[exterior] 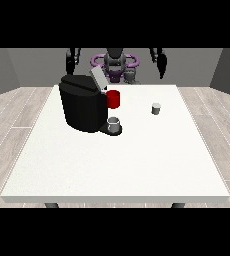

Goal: Insert the coffee pod into the coffee machine and close the lid

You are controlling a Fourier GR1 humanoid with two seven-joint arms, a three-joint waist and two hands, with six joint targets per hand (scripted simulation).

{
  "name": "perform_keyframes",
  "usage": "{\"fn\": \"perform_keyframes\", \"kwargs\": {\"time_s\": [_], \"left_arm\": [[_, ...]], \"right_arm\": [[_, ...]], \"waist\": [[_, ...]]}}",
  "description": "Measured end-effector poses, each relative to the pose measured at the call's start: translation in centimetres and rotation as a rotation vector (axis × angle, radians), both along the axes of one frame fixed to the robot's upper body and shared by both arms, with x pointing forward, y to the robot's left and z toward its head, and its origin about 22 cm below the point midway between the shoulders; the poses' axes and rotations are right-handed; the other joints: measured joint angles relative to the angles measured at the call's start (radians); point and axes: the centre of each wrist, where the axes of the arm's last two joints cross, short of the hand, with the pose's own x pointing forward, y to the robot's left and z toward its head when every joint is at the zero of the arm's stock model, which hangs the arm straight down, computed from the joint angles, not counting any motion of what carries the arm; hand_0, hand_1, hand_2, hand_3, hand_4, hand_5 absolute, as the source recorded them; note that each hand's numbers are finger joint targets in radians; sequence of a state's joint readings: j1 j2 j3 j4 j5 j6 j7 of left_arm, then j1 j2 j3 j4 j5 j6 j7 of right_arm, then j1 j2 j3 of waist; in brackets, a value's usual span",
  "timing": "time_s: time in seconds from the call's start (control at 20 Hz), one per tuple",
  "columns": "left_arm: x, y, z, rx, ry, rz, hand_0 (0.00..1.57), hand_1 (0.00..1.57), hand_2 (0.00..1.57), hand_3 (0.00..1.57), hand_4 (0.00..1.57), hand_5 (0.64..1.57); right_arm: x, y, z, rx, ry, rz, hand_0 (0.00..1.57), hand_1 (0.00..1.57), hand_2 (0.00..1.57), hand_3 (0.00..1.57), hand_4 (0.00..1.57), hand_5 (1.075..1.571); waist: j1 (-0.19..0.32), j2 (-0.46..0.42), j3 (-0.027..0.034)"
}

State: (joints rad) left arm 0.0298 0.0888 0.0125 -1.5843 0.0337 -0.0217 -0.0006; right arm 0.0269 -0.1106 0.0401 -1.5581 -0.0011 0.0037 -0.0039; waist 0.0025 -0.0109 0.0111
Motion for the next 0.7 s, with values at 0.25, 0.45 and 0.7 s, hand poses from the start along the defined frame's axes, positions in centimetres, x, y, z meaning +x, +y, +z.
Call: {"fn": "perform_keyframes", "kwargs": {"time_s": [0.25,0.45,0.7], "left_arm": [[0.4,1.3,0.2,0.011,-0.064,-0.032,0.00,0.00,0.00,0.00,0.32,1.571],[1.0,3.6,1.1,0.102,-0.124,-0.054,0.00,0.00,0.00,0.00,0.00,1.571],[3.1,6.7,2.5,0.213,-0.126,-0.043,0.00,0.00,0.00,0.00,0.00,1.571]], "right_arm": [[0.1,-0.2,-0.3,0.016,0.016,-0.021,0.00,0.00,0.00,0.00,0.13,1.571],[0.5,-0.6,0.1,0.055,-0.068,-0.106,0.00,0.00,0.00,0.00,0.09,1.571],[1.1,1.0,1.1,0.085,-0.149,-0.128,0.00,0.00,0.00,0.00,0.22,1.571]], "waist": [[-0.004,-0.006,-0.0080],[-0.032,0.006,-0.0097],[-0.080,0.044,-0.0108]]}}
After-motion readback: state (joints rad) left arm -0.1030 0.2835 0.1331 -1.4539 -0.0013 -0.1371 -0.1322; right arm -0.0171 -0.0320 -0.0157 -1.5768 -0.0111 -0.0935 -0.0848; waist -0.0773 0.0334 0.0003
